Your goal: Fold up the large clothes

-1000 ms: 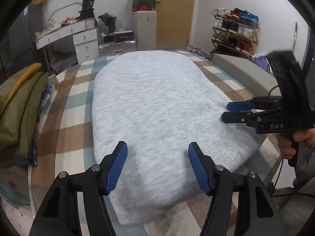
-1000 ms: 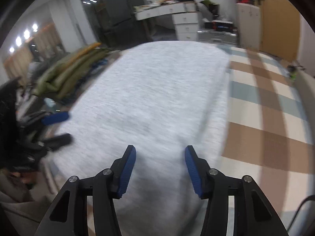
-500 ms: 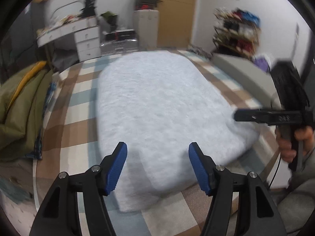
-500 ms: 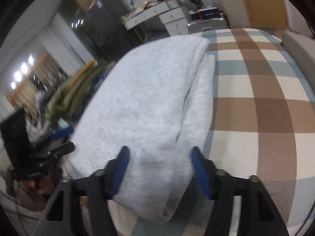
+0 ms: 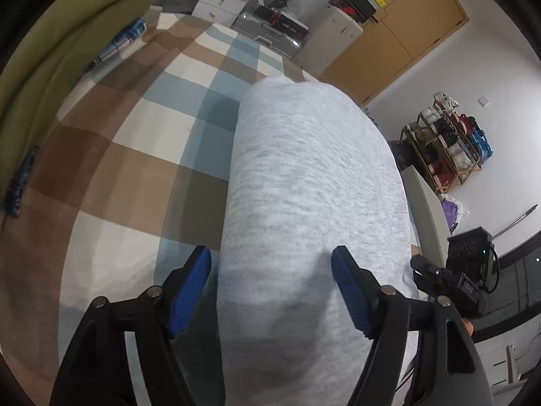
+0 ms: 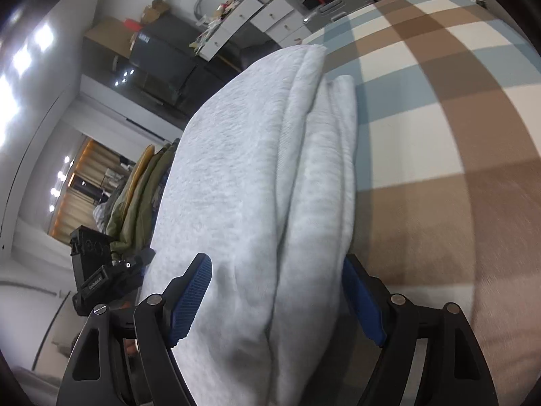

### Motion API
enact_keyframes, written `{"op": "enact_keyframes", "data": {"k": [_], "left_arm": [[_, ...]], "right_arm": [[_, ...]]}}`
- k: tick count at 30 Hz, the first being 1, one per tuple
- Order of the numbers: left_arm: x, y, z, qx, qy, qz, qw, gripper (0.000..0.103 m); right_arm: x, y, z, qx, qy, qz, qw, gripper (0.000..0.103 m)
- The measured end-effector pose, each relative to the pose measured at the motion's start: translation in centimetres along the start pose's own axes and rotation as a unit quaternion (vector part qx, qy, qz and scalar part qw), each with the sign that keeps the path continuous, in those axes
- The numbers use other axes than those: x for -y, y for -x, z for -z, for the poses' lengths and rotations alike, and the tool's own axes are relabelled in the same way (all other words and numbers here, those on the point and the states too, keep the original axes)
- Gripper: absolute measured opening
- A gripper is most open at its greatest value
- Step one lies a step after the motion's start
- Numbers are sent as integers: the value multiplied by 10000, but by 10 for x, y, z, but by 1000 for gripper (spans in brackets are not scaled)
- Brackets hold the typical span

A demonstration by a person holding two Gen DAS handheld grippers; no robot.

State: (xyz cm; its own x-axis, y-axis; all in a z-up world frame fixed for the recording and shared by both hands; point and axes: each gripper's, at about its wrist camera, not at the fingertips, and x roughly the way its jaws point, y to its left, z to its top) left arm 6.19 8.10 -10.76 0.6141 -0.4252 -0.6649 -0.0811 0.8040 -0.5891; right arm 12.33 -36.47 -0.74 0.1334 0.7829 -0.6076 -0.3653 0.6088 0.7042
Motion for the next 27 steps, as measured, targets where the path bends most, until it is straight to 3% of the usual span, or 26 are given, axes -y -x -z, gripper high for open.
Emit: {"op": "enact_keyframes", "data": {"k": [7,11,15,21,27], "left_arm": [[-9,-14,-4,-318,227,640,9972,78],[8,-17,-3,-332,-82,415,9986,78],[8,-11,-2,-227,-214,364,9989,65],[5,-1,-1,-84,-323,289,9990,59],[6,4,-1,33,-334,254,9991,58]], "right_arm": [[-20,-25,-15,-102,359,109,9992,75],[-26,-32,-13,-107,630,357,9973,57],[-35,-30,-8,25,822,444,9956,35],[-42,-26,-5,142,948,533,9940,26],[-53,-25,-4,182,1088,522,9925,25]]}}
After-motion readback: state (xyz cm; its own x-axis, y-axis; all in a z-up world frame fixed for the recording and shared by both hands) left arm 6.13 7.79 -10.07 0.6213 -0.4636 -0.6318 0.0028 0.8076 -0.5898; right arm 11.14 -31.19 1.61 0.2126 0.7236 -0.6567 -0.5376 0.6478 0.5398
